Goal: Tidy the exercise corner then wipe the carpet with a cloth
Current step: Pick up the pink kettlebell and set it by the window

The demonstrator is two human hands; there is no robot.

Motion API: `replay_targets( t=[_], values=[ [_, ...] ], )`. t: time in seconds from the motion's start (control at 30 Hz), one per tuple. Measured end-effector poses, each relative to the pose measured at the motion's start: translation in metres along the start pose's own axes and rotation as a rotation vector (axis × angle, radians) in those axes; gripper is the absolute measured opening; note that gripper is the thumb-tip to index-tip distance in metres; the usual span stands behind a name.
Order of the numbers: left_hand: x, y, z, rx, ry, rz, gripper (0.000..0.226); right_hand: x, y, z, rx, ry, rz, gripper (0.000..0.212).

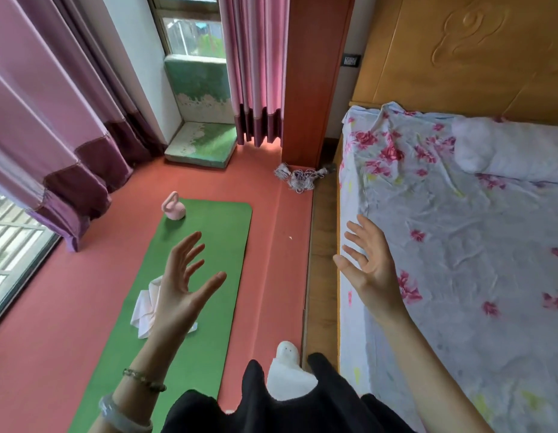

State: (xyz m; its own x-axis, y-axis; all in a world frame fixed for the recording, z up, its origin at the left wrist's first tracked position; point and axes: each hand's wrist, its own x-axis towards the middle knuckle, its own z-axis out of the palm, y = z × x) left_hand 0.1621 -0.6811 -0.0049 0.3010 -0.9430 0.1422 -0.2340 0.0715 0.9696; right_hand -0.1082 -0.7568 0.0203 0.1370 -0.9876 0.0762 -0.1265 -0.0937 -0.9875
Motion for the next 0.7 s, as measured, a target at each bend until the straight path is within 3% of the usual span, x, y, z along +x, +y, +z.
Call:
replay_targets(
  t=[0.23, 0.7],
  values=[
    [0.107, -0.013, 0.032, 0.000, 0.061, -0.030, 0.077, 0.127, 0.009, -0.011, 0.002, -0.108, 0.025, 0.072],
    [0.360, -0.067, 0.074, -0.014, 0.146, -0.044, 0.071, 0.395, 0.044, 0.014, -0.014, -0.118, 0.039, 0.065]
  ],
)
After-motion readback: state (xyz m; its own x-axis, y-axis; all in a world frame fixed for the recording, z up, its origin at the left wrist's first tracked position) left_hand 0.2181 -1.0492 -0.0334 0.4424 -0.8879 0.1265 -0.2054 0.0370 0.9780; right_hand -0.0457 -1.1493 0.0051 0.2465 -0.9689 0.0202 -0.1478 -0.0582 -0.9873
